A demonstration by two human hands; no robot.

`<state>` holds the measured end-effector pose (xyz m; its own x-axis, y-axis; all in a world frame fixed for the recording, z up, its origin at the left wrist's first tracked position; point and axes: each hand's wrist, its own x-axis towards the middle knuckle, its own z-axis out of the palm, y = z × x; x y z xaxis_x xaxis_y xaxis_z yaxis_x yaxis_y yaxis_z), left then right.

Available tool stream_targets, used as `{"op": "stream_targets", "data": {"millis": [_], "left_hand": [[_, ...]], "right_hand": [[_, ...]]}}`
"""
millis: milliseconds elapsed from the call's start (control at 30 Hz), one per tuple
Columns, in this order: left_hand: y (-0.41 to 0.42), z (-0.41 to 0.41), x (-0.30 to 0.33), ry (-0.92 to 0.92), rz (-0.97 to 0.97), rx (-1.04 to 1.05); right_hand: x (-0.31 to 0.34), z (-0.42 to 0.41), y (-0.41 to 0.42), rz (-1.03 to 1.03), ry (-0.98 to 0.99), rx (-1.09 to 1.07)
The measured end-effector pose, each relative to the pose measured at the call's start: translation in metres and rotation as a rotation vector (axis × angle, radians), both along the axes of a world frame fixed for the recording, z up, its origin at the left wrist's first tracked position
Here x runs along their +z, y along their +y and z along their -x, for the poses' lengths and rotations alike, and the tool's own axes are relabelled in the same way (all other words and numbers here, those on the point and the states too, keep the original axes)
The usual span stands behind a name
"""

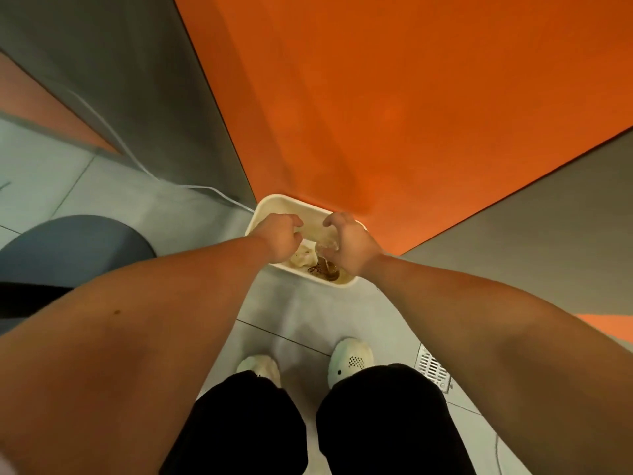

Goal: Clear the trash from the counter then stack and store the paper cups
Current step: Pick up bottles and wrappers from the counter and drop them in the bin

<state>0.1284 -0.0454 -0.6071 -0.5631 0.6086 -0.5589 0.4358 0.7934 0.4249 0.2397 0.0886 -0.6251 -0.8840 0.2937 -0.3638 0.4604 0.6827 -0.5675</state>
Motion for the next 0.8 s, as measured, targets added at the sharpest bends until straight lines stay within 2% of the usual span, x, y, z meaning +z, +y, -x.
{"op": "stream_targets", "data": {"millis": [133, 233, 400, 600, 800], "left_hand": [[-0.008, 0.006, 0.036, 0.035, -0.057, 0.051], [-0.013, 0.01, 0.087, 0.047, -0.179, 0.152], [-0.024, 0.014, 0.206, 0.175, -0.335, 0.159], [-0.037, 0.016, 0.356, 0.185, -0.428, 0.132], [-0.051, 0.037, 0.489, 0.324, -0.496, 0.044]], "right_hand": [[0.043, 0.005, -0.001, -0.004, 0.099, -0.017], [0.096, 0.01, -0.004, 0.003, 0.181, -0.062], [0.21, 0.015, -0.016, 0.042, 0.342, -0.121], [0.352, 0.014, -0.038, 0.046, 0.475, -0.131], [0.475, 0.034, -0.049, 0.028, 0.664, -0.068]]}}
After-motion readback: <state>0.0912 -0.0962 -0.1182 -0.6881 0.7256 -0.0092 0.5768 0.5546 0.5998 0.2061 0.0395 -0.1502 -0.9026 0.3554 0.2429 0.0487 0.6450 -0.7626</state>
